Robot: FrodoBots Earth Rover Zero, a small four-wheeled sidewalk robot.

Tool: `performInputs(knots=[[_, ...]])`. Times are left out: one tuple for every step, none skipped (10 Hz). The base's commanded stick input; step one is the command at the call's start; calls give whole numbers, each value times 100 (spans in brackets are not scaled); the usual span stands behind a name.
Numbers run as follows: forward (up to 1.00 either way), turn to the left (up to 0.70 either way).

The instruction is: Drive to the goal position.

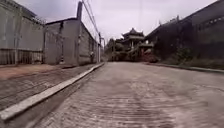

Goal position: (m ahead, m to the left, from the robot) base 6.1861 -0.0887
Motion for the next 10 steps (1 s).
performInputs(knots=[[100, 0], [100, 0], [100, 0], [100, 0], [100, 0], [100, 0], [100, 0], [100, -4], [100, -22], [100, -36]])
